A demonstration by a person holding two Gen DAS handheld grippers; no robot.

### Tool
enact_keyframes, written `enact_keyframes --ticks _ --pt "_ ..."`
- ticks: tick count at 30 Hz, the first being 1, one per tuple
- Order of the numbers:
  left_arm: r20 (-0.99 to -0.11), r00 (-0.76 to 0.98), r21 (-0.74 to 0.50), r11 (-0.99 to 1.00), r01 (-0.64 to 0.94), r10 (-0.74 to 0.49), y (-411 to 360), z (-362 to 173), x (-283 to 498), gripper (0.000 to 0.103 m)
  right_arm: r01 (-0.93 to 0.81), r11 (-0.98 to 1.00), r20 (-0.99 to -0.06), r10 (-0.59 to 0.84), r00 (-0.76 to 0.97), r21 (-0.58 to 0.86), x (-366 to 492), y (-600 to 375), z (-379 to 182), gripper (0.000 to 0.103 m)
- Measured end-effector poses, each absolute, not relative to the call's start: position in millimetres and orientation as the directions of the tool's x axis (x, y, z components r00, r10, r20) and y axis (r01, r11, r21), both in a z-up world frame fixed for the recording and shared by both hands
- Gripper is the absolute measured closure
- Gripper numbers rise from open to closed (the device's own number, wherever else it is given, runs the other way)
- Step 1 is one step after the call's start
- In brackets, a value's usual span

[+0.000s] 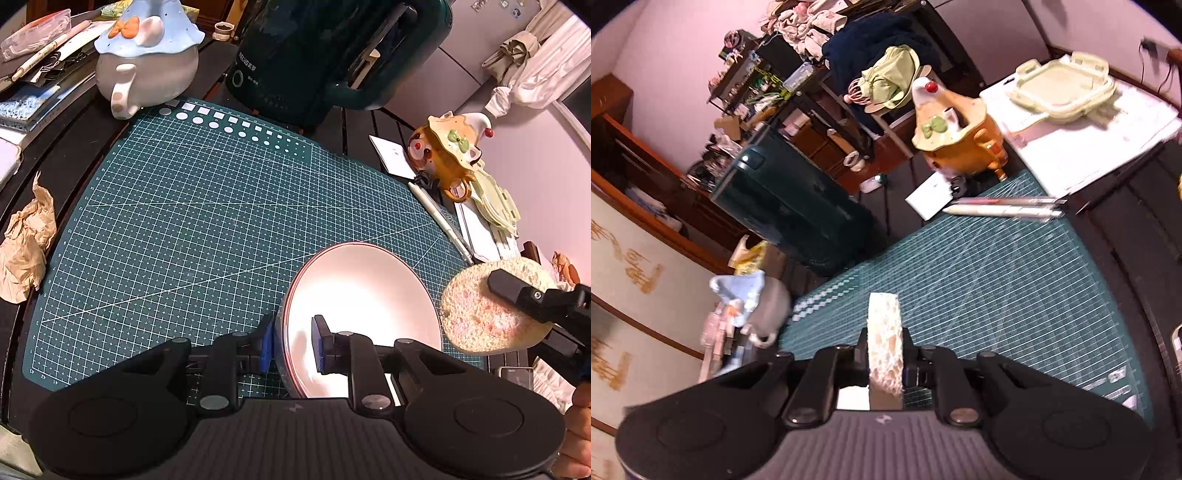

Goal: Clean bowl
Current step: 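Tilt the white bowl with the left tool while the right tool rubs the sponge on its underside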

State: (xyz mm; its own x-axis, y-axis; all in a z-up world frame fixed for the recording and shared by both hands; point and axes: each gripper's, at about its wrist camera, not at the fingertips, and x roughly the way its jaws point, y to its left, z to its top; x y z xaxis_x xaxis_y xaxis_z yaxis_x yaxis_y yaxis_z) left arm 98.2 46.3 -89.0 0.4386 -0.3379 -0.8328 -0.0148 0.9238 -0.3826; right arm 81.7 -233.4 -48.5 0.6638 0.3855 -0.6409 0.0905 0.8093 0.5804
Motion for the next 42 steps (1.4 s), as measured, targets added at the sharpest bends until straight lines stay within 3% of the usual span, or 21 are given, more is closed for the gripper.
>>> enact_keyframes --ticks 9,13,19,24,29,34,38,42 --pt "-0.833 0.438 -0.383 0.924 -0.013 -0.339 46.4 -89.3 98.8 0.084 0.132 0.76 -0.677 0.469 0.567 0.637 89.7 -227.7 -80.2 0.091" --pt "-0.833 0.438 -0.381 0.925 -0.012 -0.338 46.3 -89.2 98.7 0.084 0.119 0.716 -0.616 0.488 0.618 0.688 85.5 -240.2 -66.1 0.091" --pt "-0.833 0.438 -0.38 0.925 -0.012 -0.337 46.6 -89.4 98.5 0.084 0.147 0.73 -0.659 0.488 0.572 0.667 88.8 -231.4 -79.1 0.091" --pt "-0.834 0.438 -0.377 0.926 -0.01 -0.335 47.2 -89.7 99.2 0.084 0.113 0.703 -0.598 0.497 0.629 0.703 83.4 -240.4 -60.8 0.091" --pt "-0.834 0.44 -0.375 0.927 -0.011 -0.333 46.4 -88.6 98.5 0.084 0.151 0.717 -0.65 0.495 0.576 0.68 88.4 -232.6 -77.6 0.091" --pt "-0.835 0.44 -0.373 0.928 -0.01 -0.331 45.0 -88.1 99.0 0.084 0.132 0.671 -0.585 0.512 0.63 0.729 84.6 -246.0 -63.1 0.091" --pt "-0.836 0.441 -0.369 0.929 -0.01 -0.327 44.9 -90.1 100.4 0.084 0.163 0.69 -0.635 0.513 0.578 0.706 88.1 -235.5 -78.5 0.091" --pt "-0.827 0.466 -0.349 0.937 0.013 -0.315 41.3 -91.2 105.9 0.078 0.164 0.678 -0.631 0.531 0.565 0.716 82.0 -234.7 -77.8 0.091"
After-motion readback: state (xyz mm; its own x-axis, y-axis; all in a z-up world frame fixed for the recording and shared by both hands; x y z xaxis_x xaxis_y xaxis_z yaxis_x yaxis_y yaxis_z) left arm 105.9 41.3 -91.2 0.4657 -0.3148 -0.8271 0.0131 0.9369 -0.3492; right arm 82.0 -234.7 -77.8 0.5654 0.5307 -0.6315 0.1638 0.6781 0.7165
